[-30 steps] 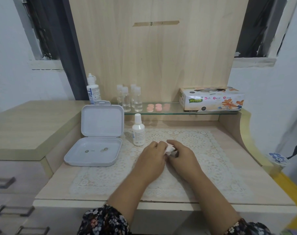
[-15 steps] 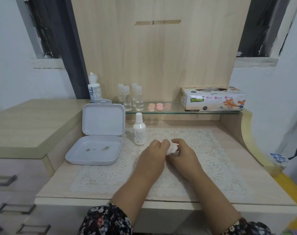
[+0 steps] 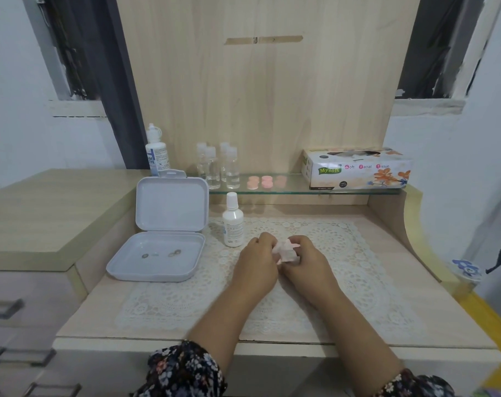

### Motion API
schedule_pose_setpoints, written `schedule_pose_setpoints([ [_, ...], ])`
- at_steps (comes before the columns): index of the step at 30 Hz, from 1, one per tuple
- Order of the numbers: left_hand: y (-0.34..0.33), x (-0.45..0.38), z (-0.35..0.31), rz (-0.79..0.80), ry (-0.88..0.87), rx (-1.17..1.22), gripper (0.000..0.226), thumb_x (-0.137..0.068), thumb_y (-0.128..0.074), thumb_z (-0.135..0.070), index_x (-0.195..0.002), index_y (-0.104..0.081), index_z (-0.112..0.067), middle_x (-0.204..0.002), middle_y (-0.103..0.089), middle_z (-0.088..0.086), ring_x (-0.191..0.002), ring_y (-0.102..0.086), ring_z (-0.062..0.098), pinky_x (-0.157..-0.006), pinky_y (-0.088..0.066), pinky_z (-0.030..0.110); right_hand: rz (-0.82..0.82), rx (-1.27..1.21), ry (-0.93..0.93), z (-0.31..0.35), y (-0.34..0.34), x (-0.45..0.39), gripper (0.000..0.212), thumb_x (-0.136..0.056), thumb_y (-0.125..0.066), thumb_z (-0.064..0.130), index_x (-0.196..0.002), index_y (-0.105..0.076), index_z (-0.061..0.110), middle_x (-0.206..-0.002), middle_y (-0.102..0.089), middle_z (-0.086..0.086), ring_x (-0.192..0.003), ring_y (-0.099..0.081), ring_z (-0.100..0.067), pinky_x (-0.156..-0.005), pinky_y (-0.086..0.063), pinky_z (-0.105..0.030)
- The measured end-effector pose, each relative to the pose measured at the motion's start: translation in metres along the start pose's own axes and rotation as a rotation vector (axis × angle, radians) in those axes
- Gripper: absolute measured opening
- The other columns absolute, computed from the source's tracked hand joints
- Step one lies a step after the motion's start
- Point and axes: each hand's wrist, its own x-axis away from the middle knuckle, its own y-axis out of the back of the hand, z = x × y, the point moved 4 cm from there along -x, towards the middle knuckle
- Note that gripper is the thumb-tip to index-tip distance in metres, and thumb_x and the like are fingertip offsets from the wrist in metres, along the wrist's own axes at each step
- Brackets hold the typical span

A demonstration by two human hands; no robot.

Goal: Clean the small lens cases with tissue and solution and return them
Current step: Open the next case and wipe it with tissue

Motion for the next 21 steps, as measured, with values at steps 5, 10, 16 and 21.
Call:
schedule_pose_setpoints([
  [5,0.003,0.000,0.001,-0.137,0.077,0.164,0.015,-0.090,-0.048,-0.006,-0.093,-0.046,-0.021,-0.098,-0.051,0.004,-0.087,-0.052,0.022,-0.071,-0.043,0.033,0.000,0.030,-0.004,-0.001,0.000,-0.002,0.052,-0.082,-0.070,0.022,-0.128,-0.046,0.024,-0.105,-0.062,0.015,-0.095,-0.058,-0.005,-0.083,-0.049,-0.030],
  [10,0.024,0.012,-0.005,-0.416,-0.009,0.091,0.015,-0.086,-0.055,-0.002,-0.095,-0.058,-0.013,-0.094,-0.049,0.004,-0.078,-0.049,0.020,-0.065,-0.040,0.030,-0.003,0.015,-0.033,-0.005,-0.001,-0.002,0.054,-0.081,-0.072,0.023,-0.127,-0.046,0.028,-0.097,-0.059,0.019,-0.092,-0.057,-0.002,-0.082,-0.049,-0.031],
  [16,0.006,0.019,-0.015,-0.274,-0.216,-0.293,0.018,-0.064,-0.070,-0.005,-0.076,-0.061,-0.016,-0.067,-0.049,0.003,-0.057,-0.044,0.021,-0.049,-0.029,0.028,-0.024,0.016,-0.023,-0.002,0.001,0.000,0.046,-0.085,-0.060,0.030,-0.129,-0.045,0.028,-0.112,-0.061,0.011,-0.099,-0.060,-0.009,-0.088,-0.051,-0.036],
  [21,0.005,0.026,-0.034,-0.317,-0.434,-0.491,0.018,-0.053,-0.068,-0.005,-0.067,-0.060,-0.013,-0.050,-0.049,-0.002,-0.055,-0.047,0.017,-0.054,-0.032,0.026,-0.018,0.012,-0.030,-0.003,0.001,0.001,0.048,-0.086,-0.056,0.020,-0.131,-0.044,0.027,-0.117,-0.061,0.009,-0.100,-0.059,-0.011,-0.089,-0.051,-0.037],
])
